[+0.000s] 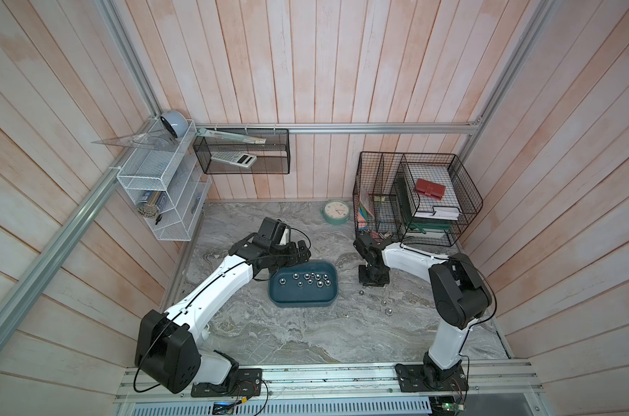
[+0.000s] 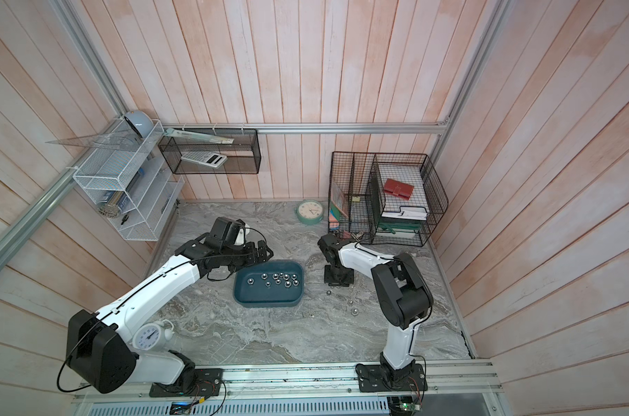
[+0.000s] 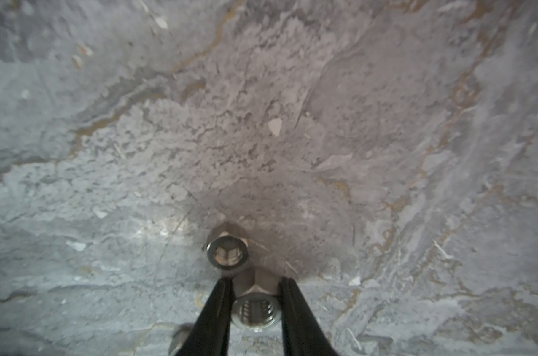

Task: Put the nuts on the desktop into the storage box
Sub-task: Pick up the nut from the center of the board, then place the nut in the storage box.

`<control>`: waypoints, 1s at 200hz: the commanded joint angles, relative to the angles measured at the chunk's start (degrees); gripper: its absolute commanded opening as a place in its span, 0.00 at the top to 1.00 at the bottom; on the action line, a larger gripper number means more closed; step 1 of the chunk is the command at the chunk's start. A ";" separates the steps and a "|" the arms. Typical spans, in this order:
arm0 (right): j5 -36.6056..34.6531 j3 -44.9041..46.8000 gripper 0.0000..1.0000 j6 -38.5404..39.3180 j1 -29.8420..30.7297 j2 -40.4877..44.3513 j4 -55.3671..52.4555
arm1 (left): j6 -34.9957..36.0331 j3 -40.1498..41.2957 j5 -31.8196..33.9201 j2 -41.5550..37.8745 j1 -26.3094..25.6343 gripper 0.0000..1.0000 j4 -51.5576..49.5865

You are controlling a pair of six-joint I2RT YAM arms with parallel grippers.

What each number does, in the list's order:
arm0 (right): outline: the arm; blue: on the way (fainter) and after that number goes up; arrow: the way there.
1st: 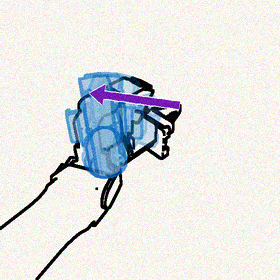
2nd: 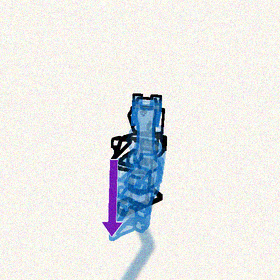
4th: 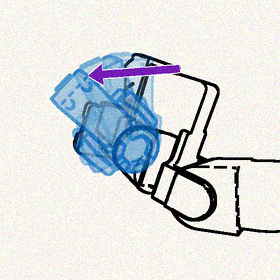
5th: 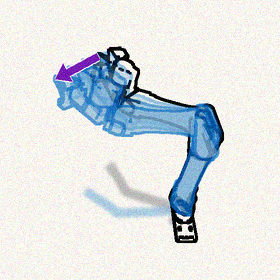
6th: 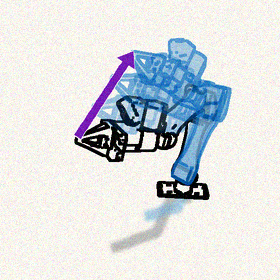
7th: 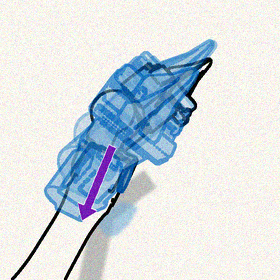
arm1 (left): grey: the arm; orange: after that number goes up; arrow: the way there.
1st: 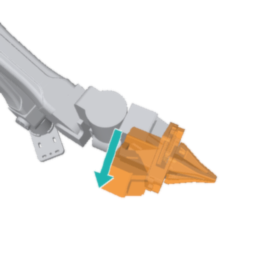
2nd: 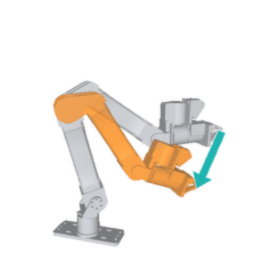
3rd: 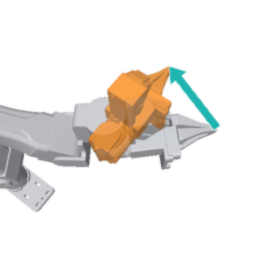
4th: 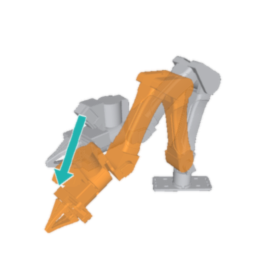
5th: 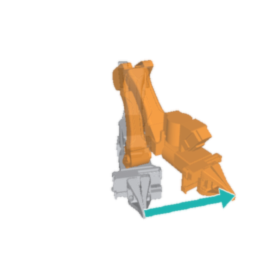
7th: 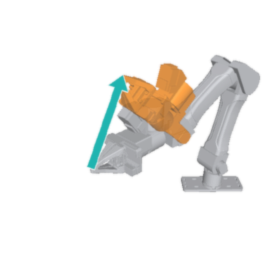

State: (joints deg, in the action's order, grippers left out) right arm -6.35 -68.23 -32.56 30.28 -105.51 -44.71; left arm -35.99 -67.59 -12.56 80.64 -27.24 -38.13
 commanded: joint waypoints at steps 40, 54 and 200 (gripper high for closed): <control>-4.07 -12.09 0.76 1.06 5.93 2.55 -7.60 | 0.22 1.55 3.23 -3.07 0.04 0.00 -0.73; -3.91 -15.70 0.77 1.49 7.32 1.44 -8.41 | -0.09 2.14 3.76 -4.13 0.48 0.00 -0.89; 2.08 -50.41 0.77 10.23 21.86 -21.88 -14.34 | -4.69 10.95 15.07 -23.01 4.68 0.00 -12.53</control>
State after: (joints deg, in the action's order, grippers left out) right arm -6.33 -113.95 -24.86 50.74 -124.68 -56.01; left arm -39.29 -58.15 -1.02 60.86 -23.00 -46.46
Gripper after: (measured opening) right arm 0.292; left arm 0.999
